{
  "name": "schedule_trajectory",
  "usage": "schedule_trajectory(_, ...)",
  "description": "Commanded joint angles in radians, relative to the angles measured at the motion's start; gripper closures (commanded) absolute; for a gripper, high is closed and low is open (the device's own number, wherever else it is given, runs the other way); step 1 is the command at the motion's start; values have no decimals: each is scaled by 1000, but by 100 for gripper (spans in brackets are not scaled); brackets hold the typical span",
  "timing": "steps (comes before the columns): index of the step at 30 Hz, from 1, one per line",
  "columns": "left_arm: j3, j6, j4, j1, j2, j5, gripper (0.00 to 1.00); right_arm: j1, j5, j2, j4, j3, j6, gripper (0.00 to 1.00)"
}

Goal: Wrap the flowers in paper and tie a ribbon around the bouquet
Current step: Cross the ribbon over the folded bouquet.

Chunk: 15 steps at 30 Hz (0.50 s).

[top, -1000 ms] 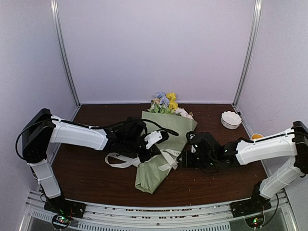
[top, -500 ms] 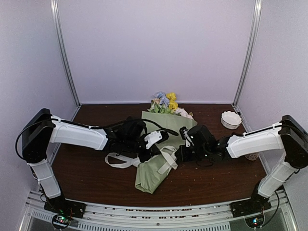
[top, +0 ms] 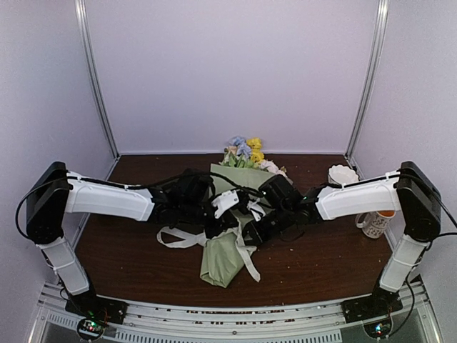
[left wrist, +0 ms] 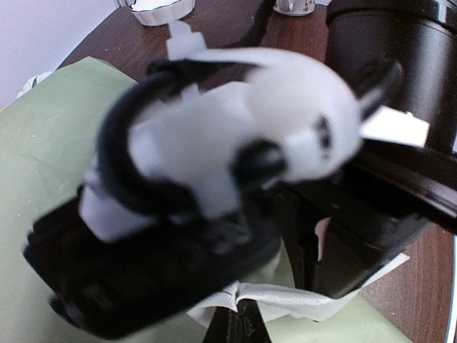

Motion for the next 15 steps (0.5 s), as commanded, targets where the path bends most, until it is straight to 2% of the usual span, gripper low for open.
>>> schedule_trajectory(1,7,2,41,6,5,-13,100,5,8,-14,-106,38,-62,79)
schedule_trajectory(7,3,-8,42,8,20,-19,100,-36,272,-122,-176,51,27,61)
schedule_trajectory(10,-3,-11,48,8,21,-25,100,-40,392,-223,-179,7,87,59)
schedule_trajectory(12,-4,-12,50,8,18,-21,100,-38,411,-294,-136,-65,141,54)
schedule_trajectory(15,-8,-14,63,9,22,-22,100,-14,470,-374,-107,-157,222,53)
